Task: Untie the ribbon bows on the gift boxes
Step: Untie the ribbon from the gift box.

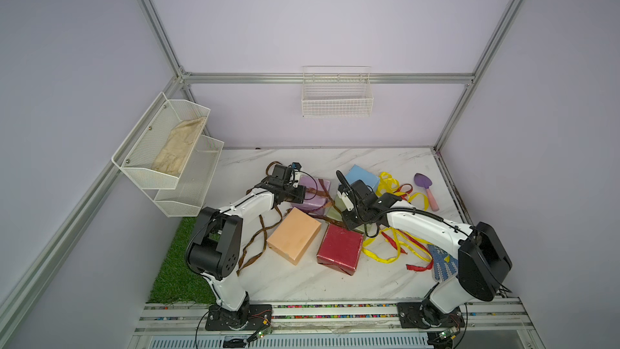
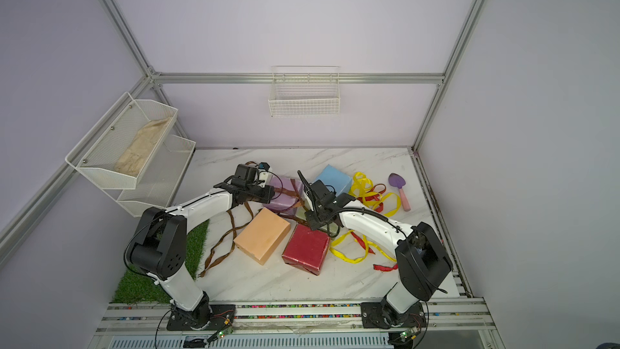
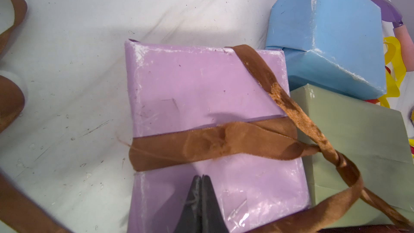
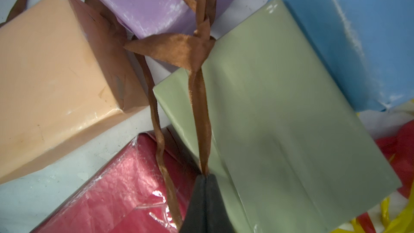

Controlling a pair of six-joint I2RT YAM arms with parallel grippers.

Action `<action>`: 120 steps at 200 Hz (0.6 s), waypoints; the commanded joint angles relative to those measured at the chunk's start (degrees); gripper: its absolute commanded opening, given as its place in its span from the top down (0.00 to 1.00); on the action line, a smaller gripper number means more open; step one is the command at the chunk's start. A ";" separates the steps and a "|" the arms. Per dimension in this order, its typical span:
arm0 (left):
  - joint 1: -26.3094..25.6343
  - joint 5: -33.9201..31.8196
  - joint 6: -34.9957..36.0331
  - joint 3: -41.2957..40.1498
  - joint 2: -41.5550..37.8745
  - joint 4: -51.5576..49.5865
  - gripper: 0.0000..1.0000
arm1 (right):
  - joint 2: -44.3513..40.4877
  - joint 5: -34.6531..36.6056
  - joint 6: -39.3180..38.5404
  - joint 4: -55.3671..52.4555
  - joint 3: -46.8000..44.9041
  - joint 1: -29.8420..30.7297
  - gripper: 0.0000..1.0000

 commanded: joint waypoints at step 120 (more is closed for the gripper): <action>0.79 -1.55 -0.88 1.46 3.00 -3.01 0.97 | -5.72 -21.23 -6.97 -12.41 3.81 0.29 1.00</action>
